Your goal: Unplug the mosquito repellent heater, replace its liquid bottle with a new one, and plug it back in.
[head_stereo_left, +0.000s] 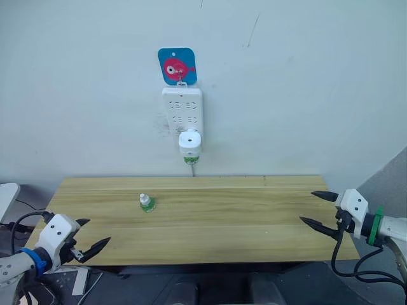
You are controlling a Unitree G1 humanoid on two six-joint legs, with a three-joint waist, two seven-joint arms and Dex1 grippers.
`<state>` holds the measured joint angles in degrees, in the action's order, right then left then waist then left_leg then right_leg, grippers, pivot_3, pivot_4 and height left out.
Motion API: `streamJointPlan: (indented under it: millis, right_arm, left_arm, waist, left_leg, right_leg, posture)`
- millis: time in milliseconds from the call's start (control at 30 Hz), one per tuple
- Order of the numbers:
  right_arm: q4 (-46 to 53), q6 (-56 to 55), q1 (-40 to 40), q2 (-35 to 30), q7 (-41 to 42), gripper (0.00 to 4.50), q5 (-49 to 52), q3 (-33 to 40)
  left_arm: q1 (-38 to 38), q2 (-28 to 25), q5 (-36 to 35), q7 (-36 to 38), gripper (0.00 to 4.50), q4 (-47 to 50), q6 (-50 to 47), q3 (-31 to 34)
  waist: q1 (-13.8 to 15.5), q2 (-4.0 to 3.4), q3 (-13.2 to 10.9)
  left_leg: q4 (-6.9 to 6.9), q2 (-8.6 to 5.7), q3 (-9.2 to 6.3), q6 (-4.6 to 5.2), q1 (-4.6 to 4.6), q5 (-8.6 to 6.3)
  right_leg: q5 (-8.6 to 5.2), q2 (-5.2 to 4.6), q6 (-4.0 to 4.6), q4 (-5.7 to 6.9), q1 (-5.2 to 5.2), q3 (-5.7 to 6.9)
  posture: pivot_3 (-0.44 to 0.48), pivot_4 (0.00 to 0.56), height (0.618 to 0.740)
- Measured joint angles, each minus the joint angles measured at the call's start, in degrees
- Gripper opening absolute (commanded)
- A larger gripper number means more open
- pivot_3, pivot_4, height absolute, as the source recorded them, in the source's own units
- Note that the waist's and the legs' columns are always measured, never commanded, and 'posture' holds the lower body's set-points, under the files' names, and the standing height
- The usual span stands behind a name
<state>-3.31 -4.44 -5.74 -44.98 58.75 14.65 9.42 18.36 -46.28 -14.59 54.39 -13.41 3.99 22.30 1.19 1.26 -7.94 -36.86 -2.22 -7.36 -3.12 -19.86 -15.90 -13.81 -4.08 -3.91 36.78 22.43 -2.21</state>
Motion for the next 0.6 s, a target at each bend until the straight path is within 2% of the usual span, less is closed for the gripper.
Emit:
streamJointPlan:
  millis: [400,600]
  right_arm:
    - [2.26,0.44,-1.73,-0.05,-0.08,4.45,0.01,0.02]
    - [5.09,1.49,-1.74,-0.08,-0.29,4.45,0.18,0.03]
  left_arm:
    - [2.82,-0.03,-0.24,-0.78,4.5,0.05,0.58,2.16]
    - [1.93,0.11,-2.15,-1.55,4.5,6.55,-5.28,2.3]
  waist:
    - [0.02,0.08,-1.38]
    - [-0.1,0.17,-2.4]
  left_leg:
    - [0.0,0.03,-0.05,-0.01,-0.03,-0.01]
    - [-0.02,0.08,-0.08,-0.01,-0.05,-0.01]
  right_leg:
    - [-0.01,-0.01,0.01,0.0,0.03,0.02]
    - [-0.01,-0.03,0.01,0.02,0.03,0.02]
  posture:
    - [0.084,0.149,0.74]
    - [0.048,0.156,0.74]
